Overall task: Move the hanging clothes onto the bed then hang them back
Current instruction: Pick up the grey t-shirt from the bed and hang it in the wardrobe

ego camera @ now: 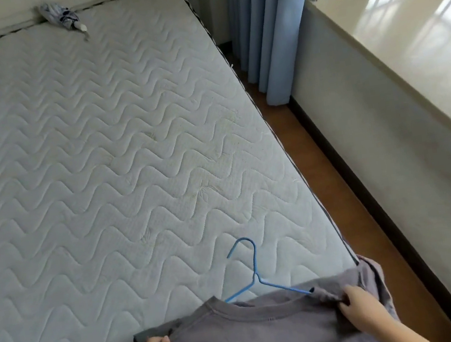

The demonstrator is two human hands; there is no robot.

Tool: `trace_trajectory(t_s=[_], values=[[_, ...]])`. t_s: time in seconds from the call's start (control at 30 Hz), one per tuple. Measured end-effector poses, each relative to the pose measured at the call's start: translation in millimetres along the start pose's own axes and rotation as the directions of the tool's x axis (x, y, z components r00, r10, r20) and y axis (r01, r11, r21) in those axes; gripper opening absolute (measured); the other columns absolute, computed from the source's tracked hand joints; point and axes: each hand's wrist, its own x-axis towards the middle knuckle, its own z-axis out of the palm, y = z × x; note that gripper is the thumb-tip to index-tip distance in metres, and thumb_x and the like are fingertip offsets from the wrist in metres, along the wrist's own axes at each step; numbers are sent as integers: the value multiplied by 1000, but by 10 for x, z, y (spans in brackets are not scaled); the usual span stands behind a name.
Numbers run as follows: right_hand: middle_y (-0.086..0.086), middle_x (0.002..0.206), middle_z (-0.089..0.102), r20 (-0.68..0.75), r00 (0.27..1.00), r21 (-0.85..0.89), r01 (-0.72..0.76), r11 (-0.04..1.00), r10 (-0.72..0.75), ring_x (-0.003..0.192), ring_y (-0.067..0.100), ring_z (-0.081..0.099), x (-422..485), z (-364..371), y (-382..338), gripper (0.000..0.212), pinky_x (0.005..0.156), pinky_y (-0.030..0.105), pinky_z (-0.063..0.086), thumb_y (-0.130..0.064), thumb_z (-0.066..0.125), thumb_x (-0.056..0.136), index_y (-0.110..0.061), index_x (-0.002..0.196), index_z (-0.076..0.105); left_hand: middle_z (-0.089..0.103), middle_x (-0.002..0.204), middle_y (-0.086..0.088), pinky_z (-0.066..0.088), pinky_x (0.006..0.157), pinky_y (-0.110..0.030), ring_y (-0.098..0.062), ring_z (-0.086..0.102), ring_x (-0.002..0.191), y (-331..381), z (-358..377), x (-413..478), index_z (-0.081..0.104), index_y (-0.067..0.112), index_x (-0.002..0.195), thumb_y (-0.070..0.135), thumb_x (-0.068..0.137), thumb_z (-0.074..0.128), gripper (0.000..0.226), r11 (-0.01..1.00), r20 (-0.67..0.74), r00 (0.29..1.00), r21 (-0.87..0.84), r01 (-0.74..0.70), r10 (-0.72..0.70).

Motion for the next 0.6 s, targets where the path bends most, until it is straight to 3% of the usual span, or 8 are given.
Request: trace_trajectory(t_s=[0.07,0.17,0.27,0.47,0.6], values=[[10,111,63,33,999,24,-29,999,28,109,22,57,-359,128,211,35,70,24,28,-25,48,86,-24,60,25,63,91,-32,42,72,-26,-42,61,95,-248,-13,-321,60,-8,74,4,87,55,18,998,74,995,9,60,-60],[10,109,64,33,998,31,-58,998,57,107,22,57,-920,251,478,33,71,26,33,-26,50,84,-23,59,28,66,96,-30,43,75,-33,-39,63,89,-614,-92,-869,56,5,65,12,87,56,22,992,105,987,-4,124,-123],[10,107,64,38,996,56,-89,994,87,103,23,59,-1410,333,707,29,70,26,34,-25,52,82,-23,61,33,65,98,-25,38,72,-31,-35,61,92,-914,-209,-1396,52,10,65,19,88,53,25,988,131,979,34,153,-157],[10,109,66,70,996,54,-66,996,62,104,21,60,-2150,331,1005,5,71,22,34,-22,56,80,-17,81,55,62,87,-21,38,71,-31,-32,61,93,-1298,-398,-2291,41,15,61,20,91,47,32,982,153,971,73,172,-182],[15,98,68,60,998,97,-32,995,26,98,27,62,-2436,304,1156,10,70,26,36,-15,59,76,-18,69,53,61,90,-11,40,71,-29,-27,56,85,-1399,-544,-2829,48,18,72,21,90,49,19,984,106,979,9,175,-175]])
